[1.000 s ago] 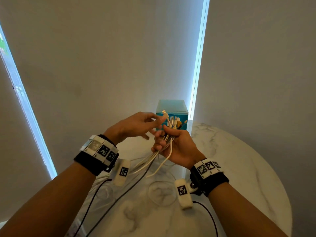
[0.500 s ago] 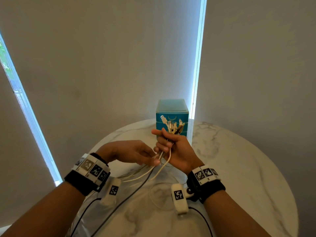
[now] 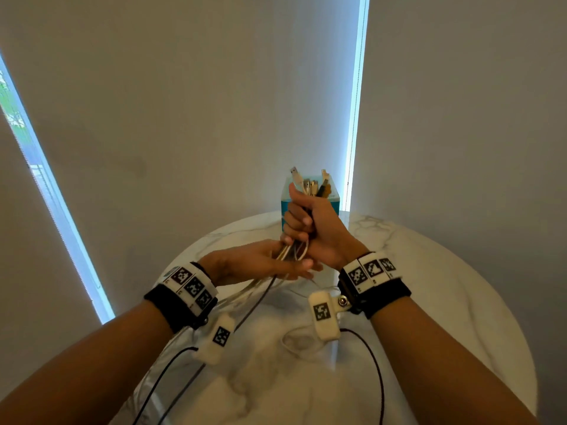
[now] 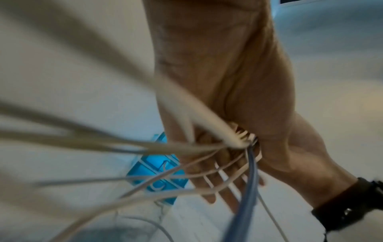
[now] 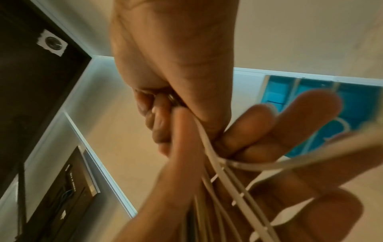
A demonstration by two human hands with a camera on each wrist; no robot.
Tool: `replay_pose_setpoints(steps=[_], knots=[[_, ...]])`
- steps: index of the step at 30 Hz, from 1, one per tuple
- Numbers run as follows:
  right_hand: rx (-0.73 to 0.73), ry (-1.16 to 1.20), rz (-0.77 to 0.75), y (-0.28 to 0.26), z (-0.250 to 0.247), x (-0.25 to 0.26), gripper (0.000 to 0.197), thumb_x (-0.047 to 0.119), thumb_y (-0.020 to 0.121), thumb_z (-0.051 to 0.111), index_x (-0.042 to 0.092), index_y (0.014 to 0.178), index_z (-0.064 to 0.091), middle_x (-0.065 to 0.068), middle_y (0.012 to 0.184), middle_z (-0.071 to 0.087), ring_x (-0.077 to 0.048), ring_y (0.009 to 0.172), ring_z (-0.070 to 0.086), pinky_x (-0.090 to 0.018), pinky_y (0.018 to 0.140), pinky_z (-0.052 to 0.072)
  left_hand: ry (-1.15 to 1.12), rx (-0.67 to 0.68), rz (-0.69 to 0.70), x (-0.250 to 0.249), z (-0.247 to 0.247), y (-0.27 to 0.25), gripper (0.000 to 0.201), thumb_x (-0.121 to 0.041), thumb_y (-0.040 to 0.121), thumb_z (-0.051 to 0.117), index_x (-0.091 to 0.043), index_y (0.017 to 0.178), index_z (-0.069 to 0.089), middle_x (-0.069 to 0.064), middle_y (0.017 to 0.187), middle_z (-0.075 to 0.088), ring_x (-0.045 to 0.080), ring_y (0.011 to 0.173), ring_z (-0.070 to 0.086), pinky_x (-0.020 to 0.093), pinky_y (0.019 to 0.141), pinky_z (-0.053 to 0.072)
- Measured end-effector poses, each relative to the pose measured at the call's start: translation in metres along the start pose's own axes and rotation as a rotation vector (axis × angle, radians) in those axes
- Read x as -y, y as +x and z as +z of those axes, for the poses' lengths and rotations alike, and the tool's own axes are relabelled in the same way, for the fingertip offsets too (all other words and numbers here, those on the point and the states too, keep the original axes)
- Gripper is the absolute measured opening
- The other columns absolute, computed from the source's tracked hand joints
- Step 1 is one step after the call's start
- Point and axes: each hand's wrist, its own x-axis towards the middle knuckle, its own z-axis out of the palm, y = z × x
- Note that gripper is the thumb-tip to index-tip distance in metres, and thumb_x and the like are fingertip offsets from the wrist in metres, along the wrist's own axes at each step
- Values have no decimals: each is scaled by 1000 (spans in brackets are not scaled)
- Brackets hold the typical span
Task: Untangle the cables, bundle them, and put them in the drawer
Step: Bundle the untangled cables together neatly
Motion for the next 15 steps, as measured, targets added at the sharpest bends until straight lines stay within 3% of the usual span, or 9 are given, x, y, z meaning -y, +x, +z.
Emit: replay_pose_setpoints(steps=[2, 3, 5, 7, 9, 11, 15], knots=[[19, -48, 12, 3, 9, 19, 63, 46, 109, 55, 16, 57, 37, 1, 49, 30, -16, 46, 32, -36, 64, 44, -191, -65, 33, -4, -1, -2, 30, -22, 109, 61, 1, 125, 70, 12, 124, 77, 23, 123, 72, 32, 111, 54], [22, -44, 20, 4, 11, 28, 63, 47, 110, 54, 17, 57, 36, 1, 50, 28, -16, 47, 32, -37, 66, 46, -270, -93, 35, -5, -5, -3, 26, -21, 109, 60, 2, 112, 72, 16, 111, 79, 26, 112, 75, 34, 110, 55], [19, 12, 16, 4, 14, 44, 62, 46, 110, 53, 19, 57, 35, 1, 51, 27, -16, 48, 30, -37, 67, 46, -385, -98, 38, -6, -16, -12, 26, -24, 109, 60, -3, 93, 67, 13, 77, 68, 25, 76, 72, 44, 104, 60], [6, 77, -22, 3, 14, 58, 61, 43, 110, 52, 21, 57, 34, 2, 51, 25, -15, 47, 26, -35, 62, 42, -344, -44, 12, -2, -32, -26, 25, -28, 104, 61, -7, 91, 57, 3, 63, 50, 17, 53, 56, 41, 84, 64], [-22, 146, -55, 2, 12, 71, 62, 40, 111, 49, 22, 55, 33, 3, 49, 23, -14, 44, 23, -32, 55, 36, -236, -3, -44, 5, -46, -45, 26, -30, 103, 62, -15, 83, 56, -1, 59, 44, 12, 47, 47, 34, 69, 61], [-60, 207, -79, 1, 7, 81, 62, 38, 111, 48, 23, 53, 32, 4, 48, 21, -13, 43, 21, -31, 52, 31, -124, -16, -104, 13, -61, -65, 38, -28, 106, 66, -22, 70, 55, -2, 57, 42, 11, 46, 43, 31, 63, 56], [-164, 288, -137, 5, -3, 86, 58, 33, 109, 48, 23, 55, 30, 4, 47, 20, -14, 43, 19, -30, 50, 28, 102, -155, -250, 35, -98, -106, 45, -35, 97, 77, -25, 62, 52, 1, 58, 41, 17, 50, 39, 30, 56, 48]])
